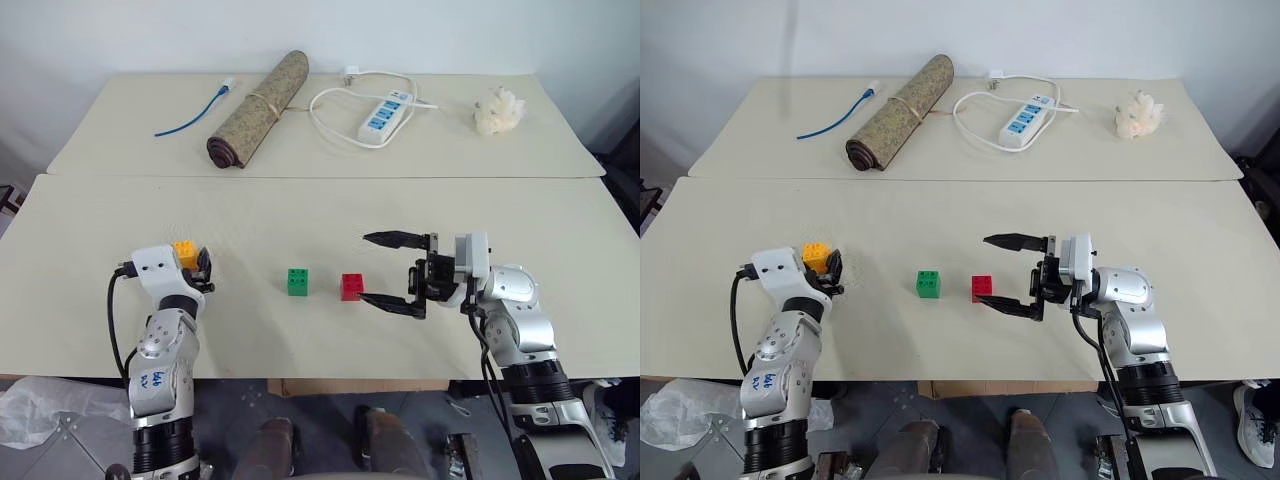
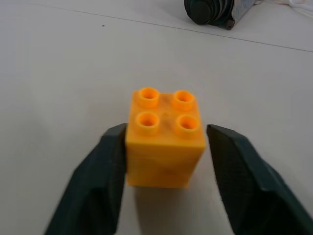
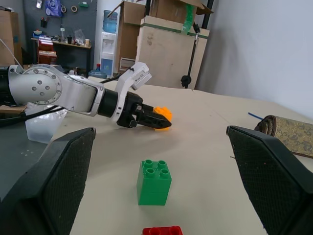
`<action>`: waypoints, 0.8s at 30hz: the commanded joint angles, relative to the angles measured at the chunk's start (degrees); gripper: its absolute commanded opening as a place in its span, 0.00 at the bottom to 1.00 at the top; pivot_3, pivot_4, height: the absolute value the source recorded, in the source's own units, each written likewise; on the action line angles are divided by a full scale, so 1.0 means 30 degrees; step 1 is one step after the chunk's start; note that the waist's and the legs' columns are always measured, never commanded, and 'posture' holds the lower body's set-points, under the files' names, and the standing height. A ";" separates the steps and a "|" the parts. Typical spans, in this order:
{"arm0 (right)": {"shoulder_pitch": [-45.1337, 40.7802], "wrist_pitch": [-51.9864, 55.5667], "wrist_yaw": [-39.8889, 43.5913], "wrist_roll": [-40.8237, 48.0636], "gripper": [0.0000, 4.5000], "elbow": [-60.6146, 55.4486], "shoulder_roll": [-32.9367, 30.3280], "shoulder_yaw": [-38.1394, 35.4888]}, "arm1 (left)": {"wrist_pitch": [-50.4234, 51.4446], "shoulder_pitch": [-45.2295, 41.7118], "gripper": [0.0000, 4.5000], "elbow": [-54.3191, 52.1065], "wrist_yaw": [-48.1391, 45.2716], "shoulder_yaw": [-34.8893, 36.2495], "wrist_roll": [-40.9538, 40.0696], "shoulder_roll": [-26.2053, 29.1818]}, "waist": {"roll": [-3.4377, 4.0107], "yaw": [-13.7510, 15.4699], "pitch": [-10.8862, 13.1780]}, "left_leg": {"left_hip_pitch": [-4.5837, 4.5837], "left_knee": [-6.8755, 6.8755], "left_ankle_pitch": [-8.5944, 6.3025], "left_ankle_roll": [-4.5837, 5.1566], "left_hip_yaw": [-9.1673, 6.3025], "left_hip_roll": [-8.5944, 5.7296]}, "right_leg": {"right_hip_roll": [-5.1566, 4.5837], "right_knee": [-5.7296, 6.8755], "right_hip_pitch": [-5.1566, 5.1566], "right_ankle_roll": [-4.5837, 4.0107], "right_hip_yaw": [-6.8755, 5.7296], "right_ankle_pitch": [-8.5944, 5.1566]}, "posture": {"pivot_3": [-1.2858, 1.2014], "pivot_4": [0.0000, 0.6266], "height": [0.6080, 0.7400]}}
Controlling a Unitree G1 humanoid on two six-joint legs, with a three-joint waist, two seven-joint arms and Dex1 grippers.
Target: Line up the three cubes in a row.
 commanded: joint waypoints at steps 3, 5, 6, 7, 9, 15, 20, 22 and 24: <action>0.0190 -0.0363 -0.0483 -0.0102 1.00 -0.0664 -0.0185 -0.0420 | -0.2662 0.0523 0.33 -0.0167 -0.5865 0.1292 -0.2022 0.3762 | 0.0000 -0.0087 0.0000 | 0.0002 -0.0004 0.0000 -0.0008 0.0004 0.0017 | -0.0003 -0.0001 -0.0006 -0.0003 0.0004 -0.0001 | 0.52 0.24 1.00; 0.0287 -0.0449 -0.0502 -0.0156 1.00 -0.0617 -0.0288 -0.0501 | -0.3741 0.0624 0.33 0.0563 -0.9670 0.1804 -0.3453 0.5889 | 0.0002 -0.0106 0.0000 | -0.0001 -0.0005 0.0004 -0.0021 -0.0003 0.0033 | -0.0007 -0.0001 -0.0009 -0.0013 -0.0007 -0.0006 | 0.52 0.24 1.00; 0.0415 -0.0543 -0.0407 -0.0162 1.00 -0.0523 -0.0479 -0.0661 | -0.3967 0.0672 0.33 0.1183 -1.2917 0.1903 -0.4496 0.7571 | 0.0005 -0.0136 0.0001 | -0.0001 -0.0005 0.0006 -0.0027 -0.0008 0.0040 | -0.0010 -0.0004 -0.0007 -0.0018 -0.0016 -0.0009 | 0.52 0.24 1.00; 0.0537 -0.0632 -0.0310 -0.0158 1.00 -0.0444 -0.0665 -0.0805 | -0.3891 0.0642 0.33 0.1653 -1.5526 0.1904 -0.5515 0.8844 | 0.0010 -0.0191 0.0003 | 0.0003 -0.0008 0.0005 -0.0028 -0.0009 0.0037 | -0.0015 -0.0003 -0.0007 -0.0026 -0.0014 -0.0013 | 0.52 0.24 1.00; 0.0766 -0.0901 -0.0121 -0.0241 1.00 -0.0123 -0.1204 -0.1148 | -0.3831 -0.0147 0.33 0.2908 -2.0365 0.0854 -0.6418 1.1376 | 0.0034 -0.0148 0.0017 | 0.0004 -0.0021 0.0002 -0.0023 -0.0021 0.0021 | -0.0044 -0.0015 0.0007 -0.0042 -0.0036 -0.0019 | 0.52 0.24 1.00; 0.0974 -0.1433 0.0492 -0.0379 1.00 0.0849 -0.2345 -0.1755 | -0.6012 -0.4033 0.33 0.7693 -2.6587 -0.2772 -0.4972 1.2820 | 0.0053 0.0003 0.0027 | 0.0007 -0.0021 0.0002 0.0026 -0.0037 -0.0027 | -0.0051 -0.0041 0.0037 -0.0025 -0.0051 -0.0010 | 0.52 0.24 1.00; 0.2246 -0.1502 0.0546 -0.0076 1.00 0.0258 -0.3109 -0.2458 | -1.1665 -0.8019 0.33 1.3881 -3.0157 -0.5790 -0.2318 1.1355 | 0.0052 -0.0034 0.0027 | -0.0013 -0.0022 0.0005 0.0029 -0.0013 -0.0026 | 0.0040 -0.0020 0.0013 -0.0023 -0.0068 -0.0009 | 0.52 0.24 1.00; 0.2777 -0.1421 0.0444 0.0053 1.00 -0.0197 -0.3174 -0.2645 | -1.2911 -0.8685 0.33 1.5470 -3.0625 -0.5983 -0.1955 1.1014 | 0.0052 -0.0119 0.0028 | -0.0020 -0.0020 0.0003 0.0033 0.0007 -0.0025 | 0.0057 -0.0020 0.0008 -0.0020 -0.0066 -0.0008 | 0.52 0.24 1.00; 0.3120 -0.1342 0.0407 0.0142 1.00 -0.0485 -0.3239 -0.2740 | -1.3677 -0.9024 0.33 1.6633 -3.1021 -0.6067 -0.1693 1.0941 | 0.0049 -0.0390 0.0029 | -0.0025 -0.0020 0.0000 0.0041 0.0043 -0.0017 | 0.0065 -0.0004 -0.0013 -0.0017 -0.0042 -0.0007 | 0.52 0.24 1.00</action>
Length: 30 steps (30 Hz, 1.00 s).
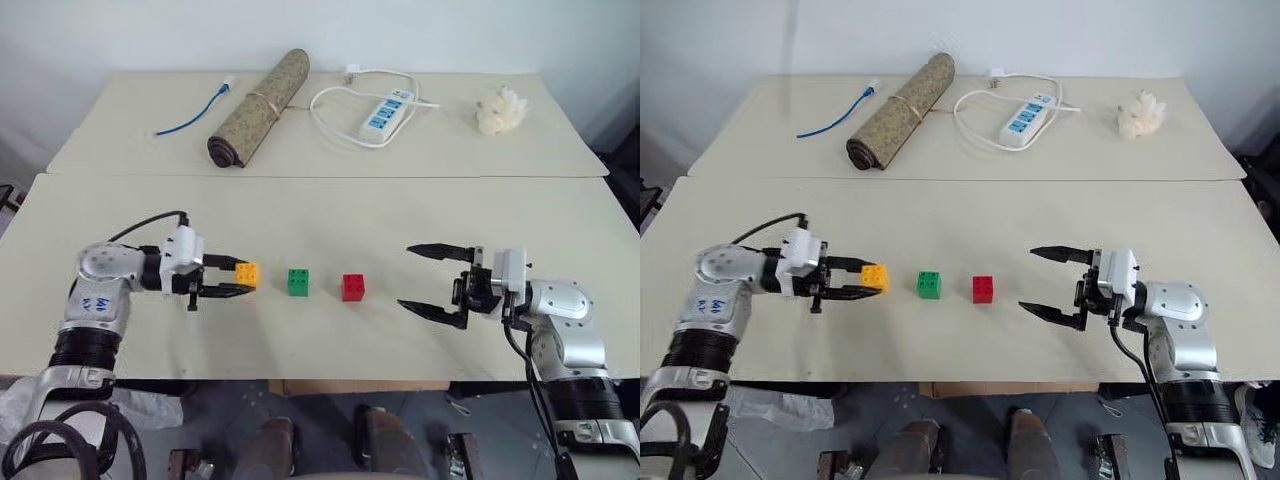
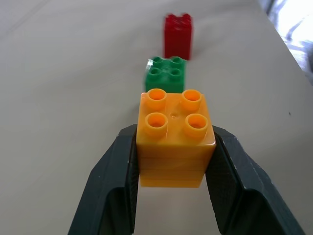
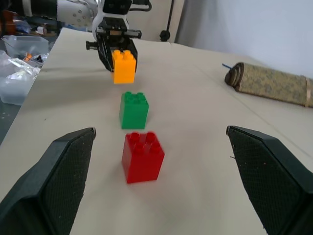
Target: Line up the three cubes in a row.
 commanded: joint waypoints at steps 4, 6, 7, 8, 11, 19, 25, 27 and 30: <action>0.0800 -0.0090 -0.0145 0.0569 1.00 -0.1424 -0.0412 -0.0821 | -0.2213 -0.0721 0.33 0.2310 -0.1084 0.0029 0.0433 -0.0048 | -0.0004 -0.0234 0.0002 | 0.0005 0.0006 0.0001 -0.0001 0.0002 0.0019 | 0.0004 0.0024 -0.0008 0.0002 0.0005 0.0000 | 0.52 0.24 1.00; 0.0986 -0.0094 -0.0118 0.0593 1.00 -0.1537 -0.0445 -0.0928 | -0.2599 -0.0830 0.33 0.2813 -0.1035 -0.0074 0.0559 -0.0172 | -0.0004 -0.0210 0.0002 | 0.0005 0.0018 0.0004 0.0005 -0.0003 0.0012 | -0.0004 0.0030 -0.0004 0.0004 0.0005 0.0001 | 0.52 0.24 1.00; 0.1036 -0.0100 -0.0107 0.0592 1.00 -0.1559 -0.0451 -0.0960 | -0.2861 -0.0976 0.33 0.3252 -0.0895 -0.0074 0.0668 -0.0244 | -0.0003 -0.0205 0.0002 | 0.0006 0.0020 0.0006 0.0009 -0.0003 0.0005 | -0.0009 0.0031 -0.0001 0.0007 0.0006 0.0003 | 0.52 0.24 1.00; 0.1105 -0.0104 -0.0085 0.0608 1.00 -0.1583 -0.0464 -0.1008 | -0.3097 -0.1099 0.33 0.3607 -0.0765 -0.0049 0.0736 -0.0316 | -0.0004 -0.0194 0.0002 | 0.0007 0.0020 0.0007 0.0011 -0.0003 0.0000 | -0.0014 0.0032 -0.0001 0.0008 0.0008 0.0003 | 0.52 0.24 1.00; 0.1305 -0.0064 0.0001 0.0681 1.00 -0.1654 -0.0516 -0.1095 | -0.3532 -0.1464 0.33 0.4461 -0.0698 -0.0024 0.0889 -0.0406 | -0.0004 -0.0086 0.0002 | 0.0005 0.0024 0.0011 0.0019 -0.0017 -0.0012 | -0.0025 0.0034 0.0005 0.0008 -0.0001 0.0004 | 0.52 0.24 1.00; 0.1363 0.0119 0.0169 0.0813 1.00 -0.1724 -0.0581 -0.0913 | -0.3459 -0.1956 0.54 0.5445 -0.0757 0.0029 0.1121 -0.0239 | -0.0004 -0.0153 0.0001 | 0.0010 0.0028 0.0017 0.0025 -0.0012 -0.0019 | -0.0025 0.0045 0.0006 0.0019 0.0007 0.0010 | 0.52 0.24 1.00; 0.0973 0.0429 0.0099 0.0781 1.00 -0.1849 -0.0408 -0.0543 | -0.3134 -0.1463 0.87 0.4572 -0.0292 0.0889 0.0513 0.0192 | -0.0004 -0.0167 0.0002 | 0.0003 0.0028 0.0017 0.0025 -0.0014 -0.0017 | -0.0025 0.0045 0.0000 0.0019 0.0007 0.0010 | 0.52 0.24 1.00; 0.0700 0.0533 0.0139 0.0773 1.00 -0.1776 -0.0320 -0.0423 | -0.2558 -0.1175 0.87 0.3907 -0.0008 0.1488 0.0105 0.0581 | -0.0004 -0.0238 0.0002 | 0.0001 0.0028 0.0017 0.0024 -0.0015 -0.0010 | -0.0026 0.0045 -0.0005 0.0019 0.0007 0.0010 | 0.52 0.24 1.00; 0.0056 0.0468 0.0204 0.0835 1.00 -0.1640 -0.0129 -0.0311 | -0.0987 0.0114 0.87 0.1883 0.0219 0.2564 -0.0599 0.1921 | -0.0004 -0.0353 0.0002 | 0.0002 0.0024 0.0015 0.0011 -0.0011 0.0019 | -0.0030 0.0045 -0.0017 0.0018 0.0019 0.0009 | 0.52 0.24 1.00</action>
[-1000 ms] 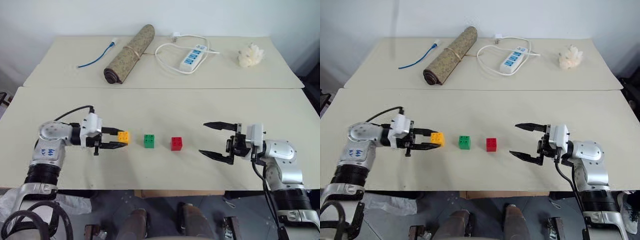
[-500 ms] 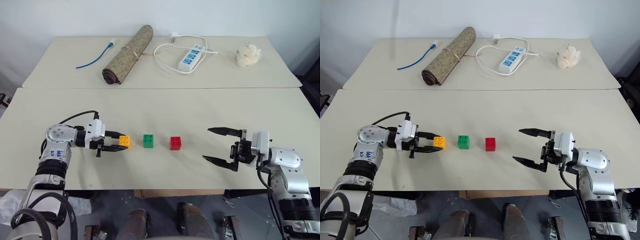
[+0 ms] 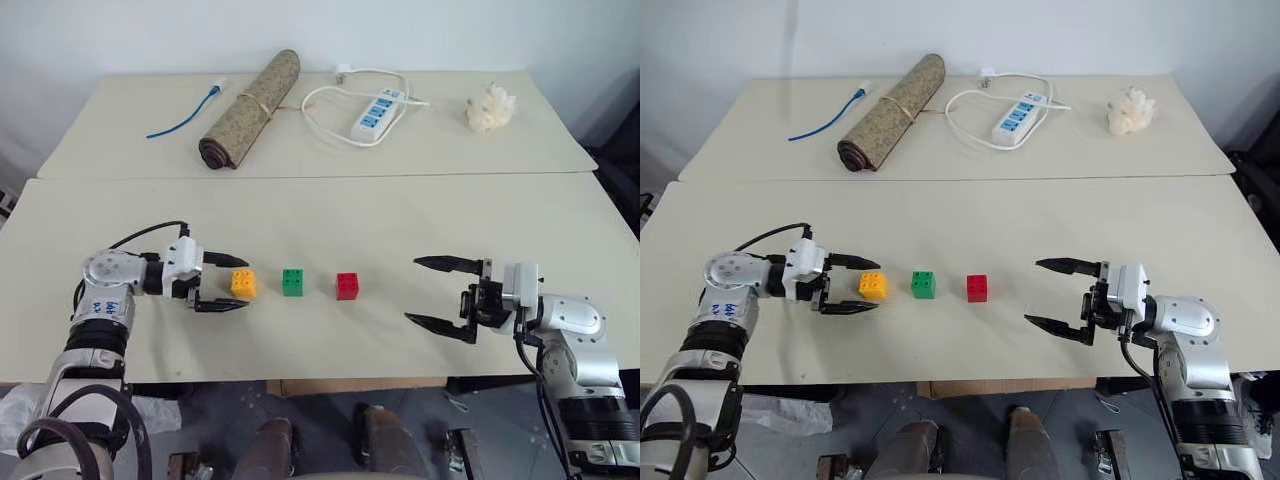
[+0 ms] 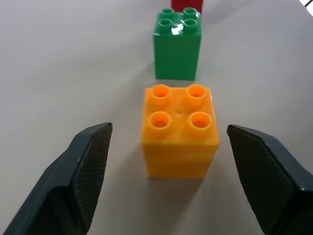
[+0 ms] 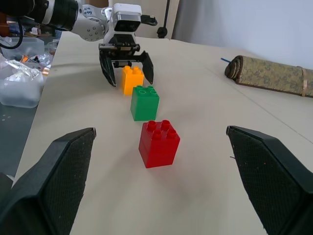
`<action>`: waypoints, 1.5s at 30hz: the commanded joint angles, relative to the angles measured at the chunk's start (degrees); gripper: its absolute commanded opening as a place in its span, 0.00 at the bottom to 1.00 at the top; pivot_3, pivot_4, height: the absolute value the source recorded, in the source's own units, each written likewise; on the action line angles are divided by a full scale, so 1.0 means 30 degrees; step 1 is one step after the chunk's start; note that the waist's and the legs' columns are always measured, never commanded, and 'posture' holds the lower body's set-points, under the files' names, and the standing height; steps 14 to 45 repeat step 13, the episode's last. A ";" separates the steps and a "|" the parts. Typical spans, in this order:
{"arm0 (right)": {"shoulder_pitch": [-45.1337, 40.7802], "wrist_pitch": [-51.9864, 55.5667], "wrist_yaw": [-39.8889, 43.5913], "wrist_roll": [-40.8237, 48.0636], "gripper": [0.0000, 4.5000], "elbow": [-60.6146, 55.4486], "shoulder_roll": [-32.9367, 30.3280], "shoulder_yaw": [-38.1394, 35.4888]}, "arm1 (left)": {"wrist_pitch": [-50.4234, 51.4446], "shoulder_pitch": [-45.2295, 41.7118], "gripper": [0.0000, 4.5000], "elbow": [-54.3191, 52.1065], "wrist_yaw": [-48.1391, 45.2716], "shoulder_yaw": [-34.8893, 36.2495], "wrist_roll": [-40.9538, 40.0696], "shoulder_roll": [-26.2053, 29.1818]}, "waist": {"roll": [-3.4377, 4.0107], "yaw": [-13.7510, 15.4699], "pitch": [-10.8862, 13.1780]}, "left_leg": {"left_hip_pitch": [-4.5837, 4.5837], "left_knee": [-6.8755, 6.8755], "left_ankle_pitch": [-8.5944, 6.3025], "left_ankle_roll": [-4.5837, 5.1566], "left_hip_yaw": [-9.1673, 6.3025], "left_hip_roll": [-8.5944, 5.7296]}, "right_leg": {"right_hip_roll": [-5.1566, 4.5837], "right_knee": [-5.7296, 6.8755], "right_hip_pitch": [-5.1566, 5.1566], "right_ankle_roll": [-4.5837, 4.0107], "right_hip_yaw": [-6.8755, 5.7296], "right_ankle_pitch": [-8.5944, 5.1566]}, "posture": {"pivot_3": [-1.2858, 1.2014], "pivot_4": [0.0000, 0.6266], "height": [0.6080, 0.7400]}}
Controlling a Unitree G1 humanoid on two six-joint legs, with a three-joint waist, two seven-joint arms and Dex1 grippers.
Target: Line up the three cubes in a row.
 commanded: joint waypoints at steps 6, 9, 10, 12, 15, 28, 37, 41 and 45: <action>-0.2149 0.0164 0.1272 -0.0788 1.00 -0.0118 -0.0912 0.1228 | 0.3992 0.5433 0.87 -0.8444 0.3772 0.4255 -0.1457 0.3444 | 0.0008 -0.0031 0.0005 | -0.0002 -0.0008 -0.0013 -0.0016 -0.0013 0.0023 | -0.0077 -0.0019 -0.0008 -0.0009 0.0042 -0.0004 | 0.52 0.24 1.00; -0.3184 0.1019 0.0937 -0.0375 1.00 0.0015 -0.0840 0.1220 | 0.4962 0.6633 0.87 -0.9847 0.4338 0.5145 -0.2319 0.3641 | 0.0008 0.0216 0.0005 | -0.0002 -0.0007 -0.0010 -0.0012 -0.0041 0.0004 | -0.0090 -0.0031 0.0017 -0.0010 0.0035 -0.0005 | 0.52 0.24 1.00; -0.3323 0.1367 0.0730 -0.0667 1.00 -0.0047 -0.1065 0.1273 | 0.5011 0.7113 0.87 -1.0303 0.4614 0.5459 -0.2324 0.3675 | 0.0008 0.0242 0.0004 | 0.0001 -0.0005 -0.0008 -0.0009 -0.0050 -0.0007 | -0.0110 -0.0024 0.0027 -0.0010 0.0039 -0.0005 | 0.52 0.24 1.00; -0.3425 0.1750 0.0412 -0.0943 1.00 -0.0445 -0.1233 0.1309 | 0.5454 0.8105 0.87 -1.1200 0.5344 0.6237 -0.2330 0.3805 | 0.0008 0.0219 0.0004 | 0.0000 -0.0007 -0.0010 -0.0010 -0.0058 -0.0003 | -0.0116 -0.0032 0.0028 -0.0011 0.0050 -0.0005 | 0.52 0.24 1.00; -0.3470 0.1865 0.0276 -0.0984 1.00 -0.0565 -0.1223 0.1325 | 0.5685 0.8393 0.87 -1.1467 0.5574 0.6466 -0.2361 0.3859 | 0.0008 0.0219 0.0004 | -0.0003 -0.0011 -0.0015 -0.0011 -0.0059 0.0000 | -0.0114 -0.0037 0.0024 -0.0014 0.0064 -0.0007 | 0.52 0.24 1.00; -0.3470 0.1865 0.0276 -0.0984 1.00 -0.0565 -0.1223 0.1325 | 0.5685 0.8393 0.87 -1.1467 0.5574 0.6466 -0.2361 0.3859 | 0.0008 0.0219 0.0004 | -0.0003 -0.0011 -0.0015 -0.0011 -0.0059 0.0000 | -0.0114 -0.0037 0.0024 -0.0014 0.0064 -0.0007 | 0.52 0.24 1.00; -0.3470 0.1865 0.0276 -0.0984 1.00 -0.0565 -0.1223 0.1325 | 0.5685 0.8393 0.87 -1.1467 0.5574 0.6466 -0.2361 0.3859 | 0.0008 0.0219 0.0004 | -0.0003 -0.0011 -0.0015 -0.0011 -0.0059 0.0000 | -0.0114 -0.0037 0.0024 -0.0014 0.0064 -0.0007 | 0.52 0.24 1.00; -0.3470 0.1865 0.0276 -0.0984 1.00 -0.0565 -0.1223 0.1325 | 0.5685 0.8393 0.87 -1.1467 0.5574 0.6466 -0.2361 0.3859 | 0.0008 0.0219 0.0004 | -0.0003 -0.0011 -0.0015 -0.0011 -0.0059 0.0000 | -0.0114 -0.0037 0.0024 -0.0014 0.0064 -0.0007 | 0.52 0.24 1.00; -0.3470 0.1865 0.0276 -0.0984 1.00 -0.0565 -0.1223 0.1325 | 0.5685 0.8393 0.87 -1.1467 0.5574 0.6466 -0.2361 0.3859 | 0.0008 0.0219 0.0004 | -0.0003 -0.0011 -0.0015 -0.0011 -0.0059 0.0000 | -0.0114 -0.0037 0.0024 -0.0014 0.0064 -0.0007 | 0.52 0.24 1.00</action>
